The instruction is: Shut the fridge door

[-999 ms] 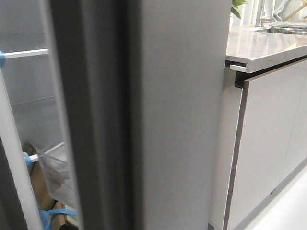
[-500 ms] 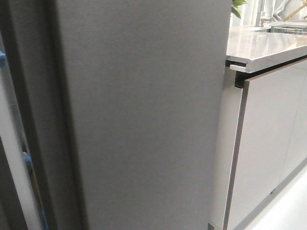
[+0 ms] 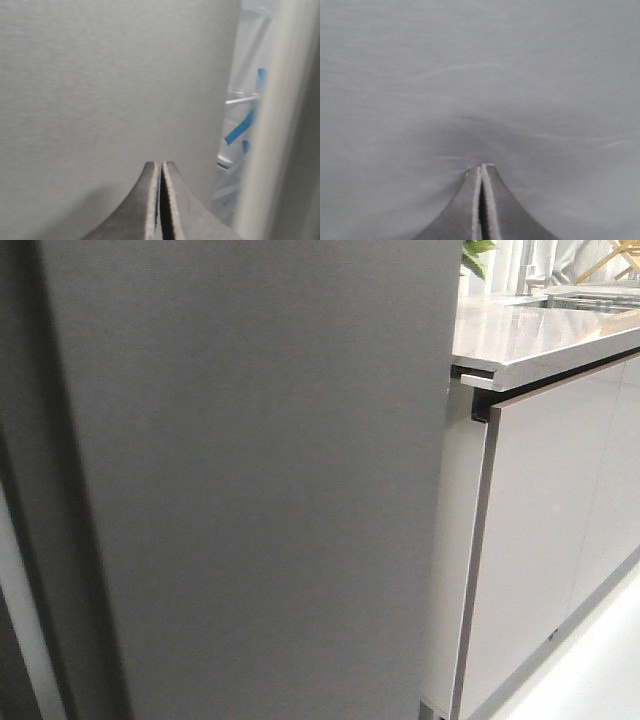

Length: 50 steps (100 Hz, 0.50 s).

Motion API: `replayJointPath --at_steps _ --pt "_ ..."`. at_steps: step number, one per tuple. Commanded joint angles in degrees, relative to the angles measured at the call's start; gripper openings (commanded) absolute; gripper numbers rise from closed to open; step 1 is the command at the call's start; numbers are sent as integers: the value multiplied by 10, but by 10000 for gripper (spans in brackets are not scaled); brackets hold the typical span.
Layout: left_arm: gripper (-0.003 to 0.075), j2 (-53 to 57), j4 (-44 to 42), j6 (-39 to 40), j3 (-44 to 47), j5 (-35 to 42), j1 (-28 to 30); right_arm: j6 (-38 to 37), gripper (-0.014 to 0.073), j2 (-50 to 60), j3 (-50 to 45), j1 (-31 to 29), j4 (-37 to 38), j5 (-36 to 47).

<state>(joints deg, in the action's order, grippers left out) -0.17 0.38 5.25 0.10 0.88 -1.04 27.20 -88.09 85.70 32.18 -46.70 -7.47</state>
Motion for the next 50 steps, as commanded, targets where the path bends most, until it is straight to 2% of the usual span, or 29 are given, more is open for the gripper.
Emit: replayJointPath --at_steps 1,28,50 --pt "-21 -11 1 2 16 44 -3 6 -76 -15 18 11 32 82" --pt "-21 -11 1 2 16 44 -3 6 -76 -55 18 45 99 169" --pt "-21 -11 1 2 16 44 -3 6 -76 -61 15 46 103 225"
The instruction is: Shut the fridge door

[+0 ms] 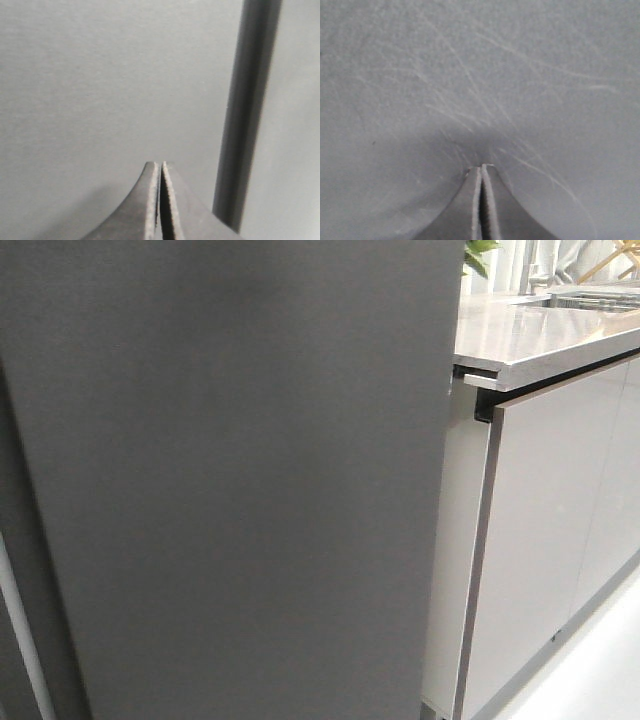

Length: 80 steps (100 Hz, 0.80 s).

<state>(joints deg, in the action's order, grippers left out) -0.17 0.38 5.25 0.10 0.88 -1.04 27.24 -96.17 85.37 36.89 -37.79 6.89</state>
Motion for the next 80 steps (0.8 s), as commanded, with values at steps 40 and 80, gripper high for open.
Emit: replayJointPath --at_steps 40,80 --pt "-20 -11 1 2 16 44 -3 -1 -76 118 -10 -64 117 -47" --pt "-21 -11 1 2 16 44 -3 -62 -76 354 -251 -196 184 -19"
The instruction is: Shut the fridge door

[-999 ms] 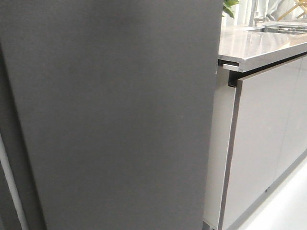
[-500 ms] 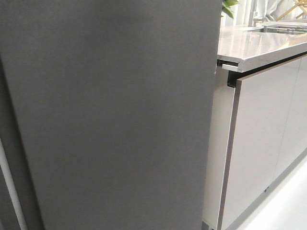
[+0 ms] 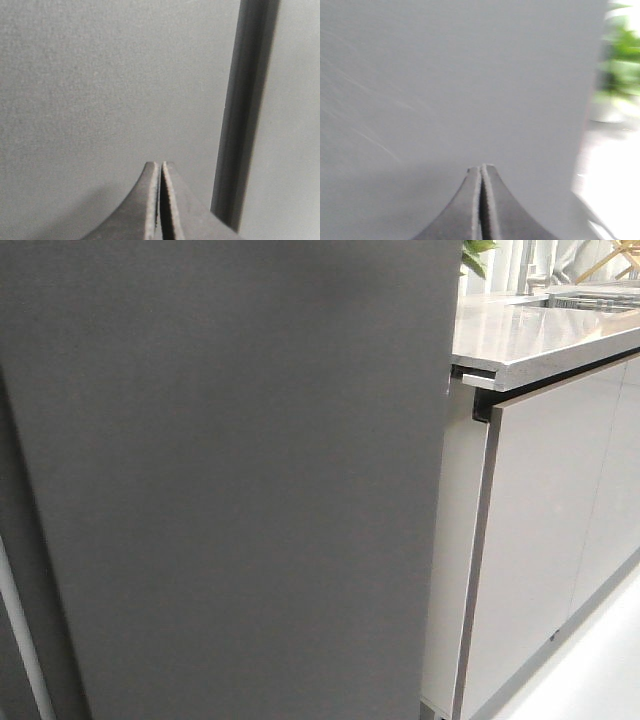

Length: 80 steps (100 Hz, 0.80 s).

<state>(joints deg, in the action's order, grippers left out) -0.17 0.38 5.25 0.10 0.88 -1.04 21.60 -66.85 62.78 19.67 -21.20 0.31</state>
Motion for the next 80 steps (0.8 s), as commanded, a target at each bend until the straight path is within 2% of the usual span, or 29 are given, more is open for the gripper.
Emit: replayJointPath --at_steps 1,19,52,80 --pt "-21 -11 1 2 16 44 -3 -8 -76 65 -33 -28 21 47" --pt "-21 -11 1 2 16 44 -3 -77 -76 165 -132 -90 64 47" --pt "-21 -11 1 2 16 44 -3 -77 -76 336 -327 -173 73 49" --pt "-21 -11 1 2 16 44 -3 -77 -76 490 -494 -211 86 50"
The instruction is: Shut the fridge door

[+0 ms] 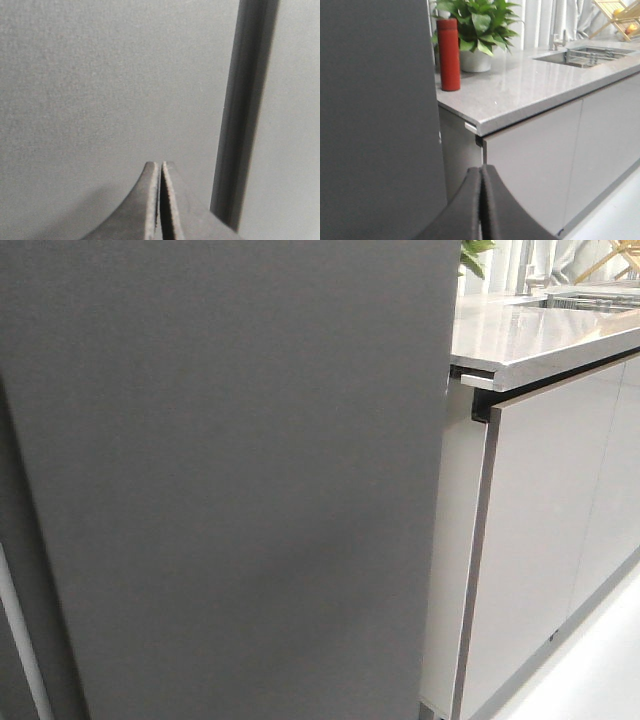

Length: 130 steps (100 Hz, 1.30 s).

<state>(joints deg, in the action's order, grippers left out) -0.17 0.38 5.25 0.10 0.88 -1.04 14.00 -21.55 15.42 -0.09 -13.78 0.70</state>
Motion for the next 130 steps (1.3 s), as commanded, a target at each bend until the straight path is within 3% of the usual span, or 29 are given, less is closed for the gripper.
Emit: replayJointPath --at_steps 1,54,94,130 --pt "-21 -11 1 2 16 44 -3 -1 -76 44 -24 -15 12 47" --pt "-21 -11 1 2 16 44 -3 -2 -76 205 -168 -39 28 55" --pt "-21 -11 1 2 16 44 -3 -2 -76 227 -167 -39 81 30" --pt "-21 -11 1 2 16 44 -3 -2 -76 227 -167 -39 82 28"
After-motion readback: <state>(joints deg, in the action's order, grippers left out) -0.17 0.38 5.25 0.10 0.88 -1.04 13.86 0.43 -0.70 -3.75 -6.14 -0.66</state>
